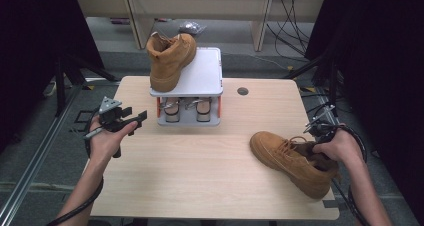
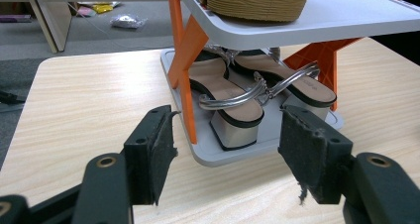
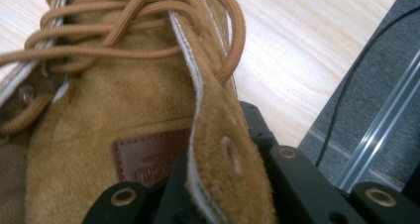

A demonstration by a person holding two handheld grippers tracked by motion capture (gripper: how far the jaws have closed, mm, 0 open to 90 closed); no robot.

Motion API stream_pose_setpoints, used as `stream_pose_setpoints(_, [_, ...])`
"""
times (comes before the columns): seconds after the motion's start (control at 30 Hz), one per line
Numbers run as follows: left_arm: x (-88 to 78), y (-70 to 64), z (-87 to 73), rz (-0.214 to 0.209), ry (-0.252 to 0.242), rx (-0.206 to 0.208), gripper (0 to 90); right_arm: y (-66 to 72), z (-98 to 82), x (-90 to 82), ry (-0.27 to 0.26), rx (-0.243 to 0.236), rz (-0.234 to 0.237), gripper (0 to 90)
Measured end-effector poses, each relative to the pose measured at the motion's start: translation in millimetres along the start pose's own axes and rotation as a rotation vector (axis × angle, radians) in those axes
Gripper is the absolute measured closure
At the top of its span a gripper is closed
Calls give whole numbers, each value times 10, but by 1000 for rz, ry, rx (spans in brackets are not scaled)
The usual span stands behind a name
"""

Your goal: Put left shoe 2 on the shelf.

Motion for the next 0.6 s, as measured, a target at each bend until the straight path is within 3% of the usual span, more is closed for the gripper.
stream_pose_setpoints(0.03, [1,3,-4,0,1,0,376,26,-5,3,-24,6,6,852])
stream_pose_setpoints(0.13, [9,10,-19,2,5,0,376,45,-37,-30,-22,5,-2,858])
stream_pose_setpoints(0.2, [18,3,-23,-2,3,-2,376,103,-63,-52,-4,56,-19,860])
stream_pose_setpoints(0.23, [20,-2,-24,-4,4,-2,376,79,-69,-67,9,2,2,860])
stream_pose_setpoints(0.27, [21,-2,-27,-2,4,-1,376,110,-64,-72,-6,38,-23,861])
stream_pose_setpoints(0.53, [49,12,-48,-2,11,-4,377,191,53,-166,-78,4,-57,863])
stream_pose_setpoints(0.57, [47,11,-47,2,11,-2,376,172,66,-177,-79,-14,-80,863])
stream_pose_setpoints(0.6, [47,9,-45,1,11,-2,376,219,64,-190,-78,24,-68,863])
Point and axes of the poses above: each handheld gripper's, and its own axes: x roughly forward along the jaws, z roughly out of its top, y roughly to its left, the point moved 8 cm from there along x, roughly forward along the jaws, and after that the axes turned 11 degrees about x, right-handed, at the moved point
